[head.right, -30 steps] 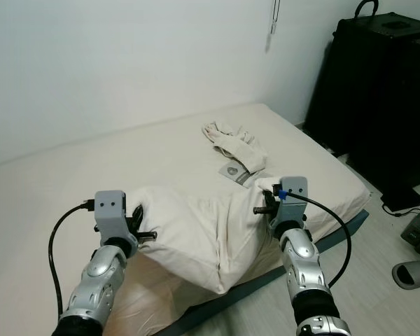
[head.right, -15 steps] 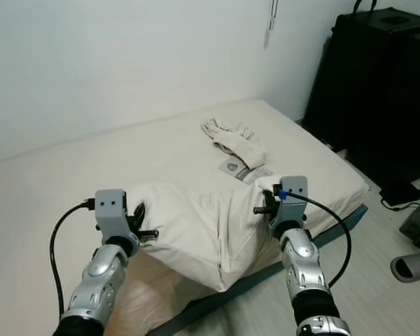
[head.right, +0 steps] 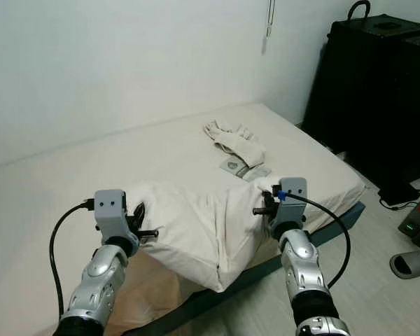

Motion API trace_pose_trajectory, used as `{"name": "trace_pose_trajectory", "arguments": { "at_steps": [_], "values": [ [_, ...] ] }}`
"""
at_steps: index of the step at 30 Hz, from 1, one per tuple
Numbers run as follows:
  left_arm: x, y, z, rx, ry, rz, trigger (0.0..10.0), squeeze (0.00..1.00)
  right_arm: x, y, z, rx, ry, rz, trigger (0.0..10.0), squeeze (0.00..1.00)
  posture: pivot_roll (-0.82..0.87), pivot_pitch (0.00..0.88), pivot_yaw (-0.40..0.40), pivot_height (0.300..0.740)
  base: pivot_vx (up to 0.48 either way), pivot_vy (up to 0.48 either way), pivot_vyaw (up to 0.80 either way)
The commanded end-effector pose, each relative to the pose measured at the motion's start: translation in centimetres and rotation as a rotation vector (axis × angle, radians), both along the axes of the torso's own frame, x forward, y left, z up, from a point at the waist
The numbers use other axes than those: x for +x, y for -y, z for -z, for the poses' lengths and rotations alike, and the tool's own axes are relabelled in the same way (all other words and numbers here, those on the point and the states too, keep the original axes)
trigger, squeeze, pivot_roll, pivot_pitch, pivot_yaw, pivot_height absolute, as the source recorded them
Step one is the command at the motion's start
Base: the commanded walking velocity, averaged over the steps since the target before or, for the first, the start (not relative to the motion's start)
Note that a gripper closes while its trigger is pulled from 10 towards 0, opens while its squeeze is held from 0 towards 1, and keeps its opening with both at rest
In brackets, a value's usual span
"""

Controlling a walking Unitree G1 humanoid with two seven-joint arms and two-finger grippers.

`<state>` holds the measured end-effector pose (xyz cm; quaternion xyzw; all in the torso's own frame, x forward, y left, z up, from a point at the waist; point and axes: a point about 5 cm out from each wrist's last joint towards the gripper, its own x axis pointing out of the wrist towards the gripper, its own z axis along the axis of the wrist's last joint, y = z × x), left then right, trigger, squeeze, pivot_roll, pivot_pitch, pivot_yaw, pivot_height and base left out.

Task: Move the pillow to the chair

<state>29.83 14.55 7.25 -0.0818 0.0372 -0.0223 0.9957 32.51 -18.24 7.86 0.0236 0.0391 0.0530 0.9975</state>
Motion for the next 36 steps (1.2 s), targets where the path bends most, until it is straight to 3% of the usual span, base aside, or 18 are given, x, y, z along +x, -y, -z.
{"name": "trace_pose_trajectory", "arguments": {
  "at_steps": [1, 25, 36],
  "values": [
    [0.08, 0.3, -0.83, -0.008, 0.046, 0.021, 10.0, 0.0, 0.16, -0.51, -0.4, 0.011, 0.027, -0.017, 10.0, 0.0, 0.01, 0.039, 0.008, 0.74, -0.289, 0.0, 0.0],
    [0.1, 0.17, -0.85, -0.011, 0.043, 0.023, 10.0, 0.0, 0.15, -0.52, -0.34, 0.011, 0.025, -0.014, 10.0, 0.0, 0.02, 0.039, 0.01, 0.74, -0.355, 0.0, 0.0],
    [0.15, 0.21, -0.8, -0.005, 0.035, 0.025, 10.0, 0.0, 0.06, -0.45, -0.27, 0.014, 0.025, -0.011, 10.0, 0.0, 0.01, 0.036, 0.015, 0.74, 0.0, 0.0, 0.0]
  ]
}}
